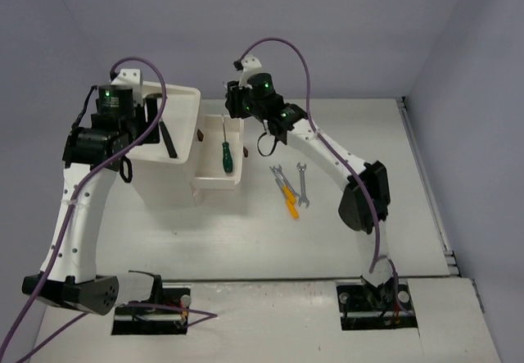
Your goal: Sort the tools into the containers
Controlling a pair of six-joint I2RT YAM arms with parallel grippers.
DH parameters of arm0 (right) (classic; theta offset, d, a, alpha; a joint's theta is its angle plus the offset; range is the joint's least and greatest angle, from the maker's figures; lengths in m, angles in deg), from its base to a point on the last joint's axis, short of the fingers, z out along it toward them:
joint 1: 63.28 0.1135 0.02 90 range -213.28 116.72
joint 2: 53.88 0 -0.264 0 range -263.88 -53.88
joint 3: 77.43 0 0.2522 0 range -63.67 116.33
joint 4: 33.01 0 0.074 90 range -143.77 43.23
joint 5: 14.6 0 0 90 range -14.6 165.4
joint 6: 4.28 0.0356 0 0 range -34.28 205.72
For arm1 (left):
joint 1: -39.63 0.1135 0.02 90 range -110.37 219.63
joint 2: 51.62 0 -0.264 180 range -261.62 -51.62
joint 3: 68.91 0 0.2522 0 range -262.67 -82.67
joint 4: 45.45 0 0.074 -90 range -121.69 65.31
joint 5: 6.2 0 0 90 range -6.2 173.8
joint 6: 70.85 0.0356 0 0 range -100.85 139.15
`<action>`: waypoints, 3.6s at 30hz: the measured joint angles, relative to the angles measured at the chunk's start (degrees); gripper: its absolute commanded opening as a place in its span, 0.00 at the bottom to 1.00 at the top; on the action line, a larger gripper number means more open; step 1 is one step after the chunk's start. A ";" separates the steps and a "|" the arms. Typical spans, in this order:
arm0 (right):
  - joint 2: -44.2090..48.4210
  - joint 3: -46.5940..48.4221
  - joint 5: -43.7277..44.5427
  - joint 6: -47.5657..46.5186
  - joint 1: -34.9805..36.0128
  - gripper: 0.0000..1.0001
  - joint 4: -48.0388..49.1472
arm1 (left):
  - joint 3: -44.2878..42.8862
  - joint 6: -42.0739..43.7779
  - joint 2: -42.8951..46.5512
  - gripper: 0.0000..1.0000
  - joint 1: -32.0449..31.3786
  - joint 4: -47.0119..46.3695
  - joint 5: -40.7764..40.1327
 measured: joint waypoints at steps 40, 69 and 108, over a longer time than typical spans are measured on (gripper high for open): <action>13.34 -22.79 1.90 -0.37 2.85 0.63 1.00 | 0.79 0.00 2.76 0.66 0.00 0.02 0.48; 27.15 -66.93 4.46 11.09 2.03 0.22 -1.24 | -6.45 -0.26 -1.82 0.66 -0.70 1.79 2.69; 8.61 -24.30 5.97 20.48 8.88 0.56 1.63 | -6.45 -1.09 -3.43 0.66 -1.38 1.81 4.50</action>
